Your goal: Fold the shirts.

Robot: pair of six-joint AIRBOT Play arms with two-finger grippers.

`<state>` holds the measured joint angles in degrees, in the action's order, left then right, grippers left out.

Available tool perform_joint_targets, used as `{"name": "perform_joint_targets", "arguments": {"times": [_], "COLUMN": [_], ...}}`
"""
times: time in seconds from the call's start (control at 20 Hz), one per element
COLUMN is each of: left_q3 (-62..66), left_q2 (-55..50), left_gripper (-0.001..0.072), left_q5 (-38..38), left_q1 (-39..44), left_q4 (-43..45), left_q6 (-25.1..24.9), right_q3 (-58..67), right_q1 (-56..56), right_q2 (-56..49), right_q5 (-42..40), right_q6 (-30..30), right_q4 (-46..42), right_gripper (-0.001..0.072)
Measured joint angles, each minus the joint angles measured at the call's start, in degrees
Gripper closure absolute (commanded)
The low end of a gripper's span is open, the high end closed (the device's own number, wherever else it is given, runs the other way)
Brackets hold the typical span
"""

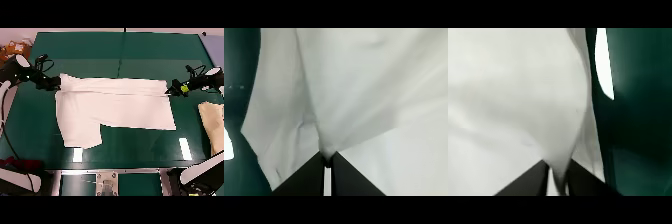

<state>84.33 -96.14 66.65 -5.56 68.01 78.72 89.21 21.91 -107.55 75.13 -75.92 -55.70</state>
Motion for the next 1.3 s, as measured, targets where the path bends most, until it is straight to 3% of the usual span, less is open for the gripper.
{"name": "perform_joint_targets", "arguments": {"times": [0.05,0.1,0.15,0.2,0.25,0.3,0.35,0.7,0.95,1.0,1.05,1.1,1.15,1.25,1.3], "left_q3": [-0.39,-0.63,-0.57,-0.15,0.63,1.57,2.67,4.04,-14.03,-19.26,-23.96,-28.41,-33.07,-40.94,-44.81], "left_q2": [0.0,0.11,0.24,0.28,0.33,0.39,0.42,3.85,22.47,27.21,31.3,35.12,38.32,42.34,43.34], "left_gripper": [0.0059,0.0115,0.0216,0.0232,0.0234,0.0425,0.0675,0.0683,0.0681,0.068,0.0671,0.0424,0.0167,0.0142,0.0143], "left_q5": [-0.04,0.13,0.81,2.21,4.52,6.97,9.62,23.85,19.47,17.77,15.5,13.03,10.93,6.82,4.81], "left_q1": [0.0,0.0,0.0,0.0,0.0,0.0,0.0,0.07,0.13,0.11,0.13,0.11,0.11,0.09,0.13], "left_q4": [-0.96,-1.62,-2.12,-2.16,-1.99,-1.57,-1.07,1.36,5.99,7.02,7.76,8.04,8.07,6.8,5.4], "left_q6": [-0.26,-0.37,-0.37,-0.37,-0.26,-0.04,0.33,3.15,6.03,7.02,7.93,8.96,10.1,11.91,12.44], "right_q3": [0.24,0.87,1.64,2.36,2.91,3.13,2.99,-13.35,-37.35,-42.14,-46.14,-49.7,-53.11,-58.49,-60.76], "right_q1": [0.04,0.15,0.37,0.72,1.16,1.62,2.14,6.1,8.02,8.13,8.15,8.13,8.11,7.87,7.74], "right_q2": [0.0,0.02,0.26,0.85,1.86,3.17,4.61,22.29,39.5,42.42,44.57,46.18,47.5,49.0,49.46], "right_q5": [0.79,1.95,3.21,4.59,5.73,6.86,7.74,9.29,4.0,2.56,1.51,0.33,-1.29,-4.37,-6.34], "right_q6": [0.0,-0.2,-0.9,-1.81,-3.04,-4.15,-5.01,-7.98,-11.26,-12.07,-12.46,-12.76,-13.14,-13.55,-13.64], "right_q4": [-0.17,-0.46,-1.33,-2.73,-4.52,-6.34,-7.8,-12.02,-12.48,-12.39,-11.93,-11.54,-11.1,-9.6,-8.81], "right_gripper": [0.0333,0.0335,0.0351,0.0396,0.0519,0.0656,0.0697,0.0697,0.0696,0.0607,0.0438,0.0321,0.03,0.0276,0.0199]}}
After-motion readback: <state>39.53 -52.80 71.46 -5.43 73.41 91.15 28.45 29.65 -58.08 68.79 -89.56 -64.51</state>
